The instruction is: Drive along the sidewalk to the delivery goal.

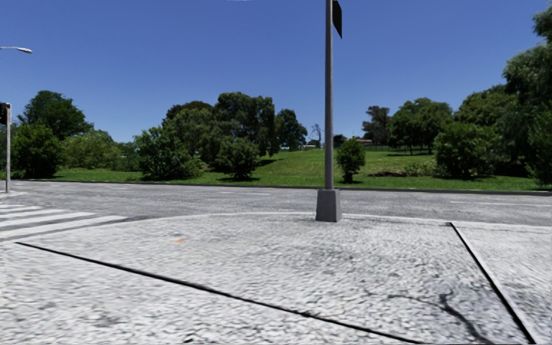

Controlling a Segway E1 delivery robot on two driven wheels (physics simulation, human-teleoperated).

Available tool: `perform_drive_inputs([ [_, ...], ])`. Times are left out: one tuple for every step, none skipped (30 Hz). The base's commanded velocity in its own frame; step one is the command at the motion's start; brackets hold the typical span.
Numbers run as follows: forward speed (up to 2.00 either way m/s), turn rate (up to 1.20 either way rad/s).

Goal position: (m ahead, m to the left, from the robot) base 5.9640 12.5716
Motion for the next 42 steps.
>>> perform_drive_inputs([
  [2.00, 0.64],
  [2.00, 0.64],
  [2.00, 0.64],
  [2.00, 0.64],
  [2.00, 0.64],
  [2.00, 0.64],
  [2.00, 0.64],
  [2.00, 0.64],
  [2.00, 0.64],
  [2.00, 0.64],
  [2.00, 0.64],
  [2.00, 0.64],
  [2.00, 0.64],
  [2.00, 0.64],
  [2.00, 0.64],
  [2.00, 0.64],
  [2.00, 0.64],
  [2.00, 0.64],
  [2.00, 0.64],
  [2.00, 0.64],
  [2.00, 0.64],
  [2.00, 0.64],
  [2.00, 0.64],
  [2.00, 0.63],
  [2.00, 0.62],
  [2.00, 0.62],
  [2.00, 0.61],
  [2.00, 0.61],
  [2.00, 0.61],
  [2.00, 0.61],
  [2.00, 0.61],
  [2.00, 0.61],
  [2.00, 0.61],
  [2.00, 0.61],
  [2.00, 0.61],
  [2.00, 0.61],
  [2.00, 0.61],
  [2.00, 0.61],
  [2.00, 0.61],
  [2.00, 0.61],
  [2.00, 0.61],
  [2.00, 0.61],
])
